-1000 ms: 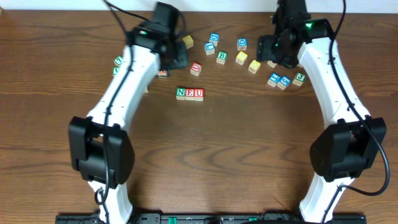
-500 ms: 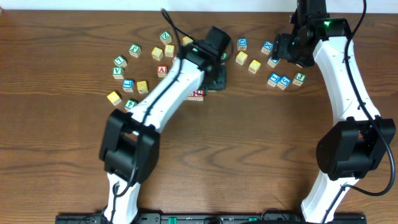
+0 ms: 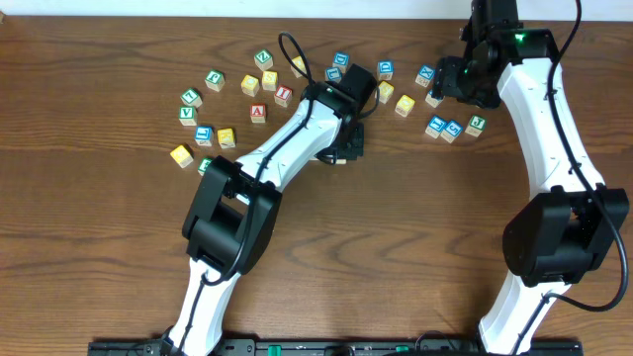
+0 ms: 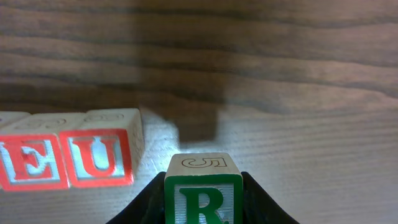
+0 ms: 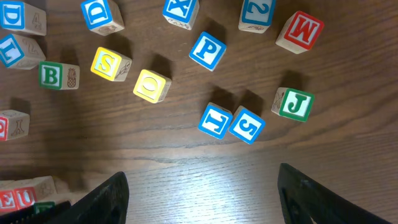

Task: Spell out NEURIPS
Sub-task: 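Carry the green R block and set it right of the U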

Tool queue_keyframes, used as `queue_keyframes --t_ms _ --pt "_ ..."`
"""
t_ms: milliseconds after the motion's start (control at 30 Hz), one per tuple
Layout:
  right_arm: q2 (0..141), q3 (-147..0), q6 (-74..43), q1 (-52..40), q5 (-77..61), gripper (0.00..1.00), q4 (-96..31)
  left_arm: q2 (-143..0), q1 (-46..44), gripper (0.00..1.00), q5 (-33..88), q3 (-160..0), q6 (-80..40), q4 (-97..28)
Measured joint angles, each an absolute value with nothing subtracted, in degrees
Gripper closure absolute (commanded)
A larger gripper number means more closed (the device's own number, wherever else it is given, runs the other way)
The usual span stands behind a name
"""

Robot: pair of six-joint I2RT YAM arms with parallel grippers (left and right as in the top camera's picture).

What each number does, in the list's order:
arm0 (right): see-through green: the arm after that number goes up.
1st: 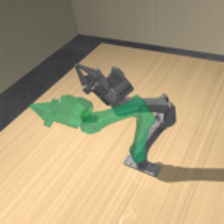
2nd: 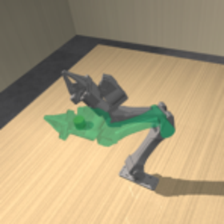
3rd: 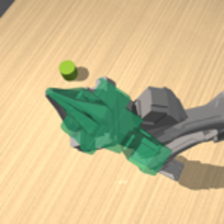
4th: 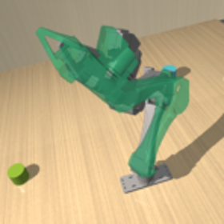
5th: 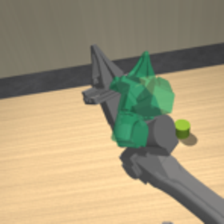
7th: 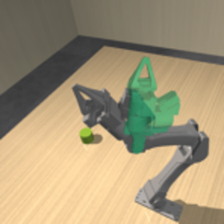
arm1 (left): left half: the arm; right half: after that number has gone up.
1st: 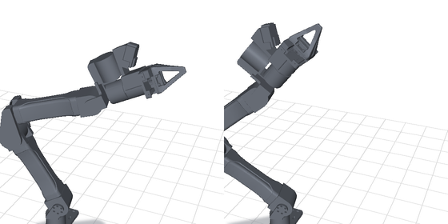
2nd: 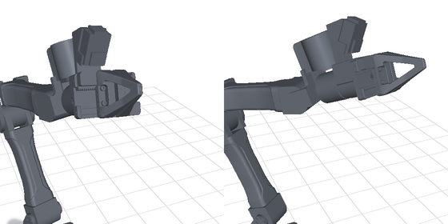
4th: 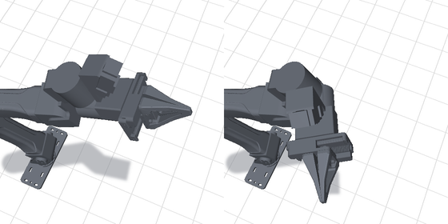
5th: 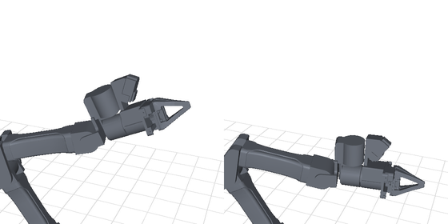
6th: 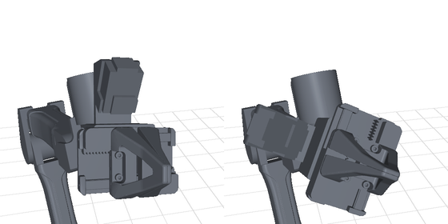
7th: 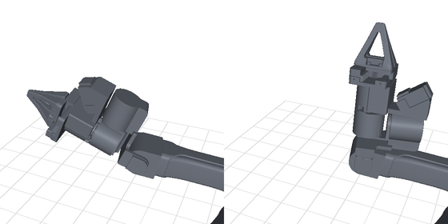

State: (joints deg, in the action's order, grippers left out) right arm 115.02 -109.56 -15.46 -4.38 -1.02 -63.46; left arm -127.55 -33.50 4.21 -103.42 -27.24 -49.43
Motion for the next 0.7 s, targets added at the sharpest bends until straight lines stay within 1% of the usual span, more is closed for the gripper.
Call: queue_keyframes --t_ms 533,567,633,700 --pt "115.02 -109.56 -15.46 -4.38 -1.02 0.29 -63.61 -129.38 -33.5 0.66 0.47 -103.42 -27.24 -47.31" --pt "115.02 -109.56 -15.46 -4.38 -1.02 0.29 -63.64 -129.38 -33.5 0.59 0.27 -103.42 -27.27 -47.2" --pt "115.02 -109.56 -15.46 -4.38 -1.02 0.29 -63.64 -129.38 -33.5 0.54 -0.03 -103.42 -27.55 -46.96" --pt "115.02 -109.56 -15.46 -4.38 -1.02 0.29 -63.64 -129.38 -33.5 0.54 -0.19 -103.42 -27.57 -46.68"
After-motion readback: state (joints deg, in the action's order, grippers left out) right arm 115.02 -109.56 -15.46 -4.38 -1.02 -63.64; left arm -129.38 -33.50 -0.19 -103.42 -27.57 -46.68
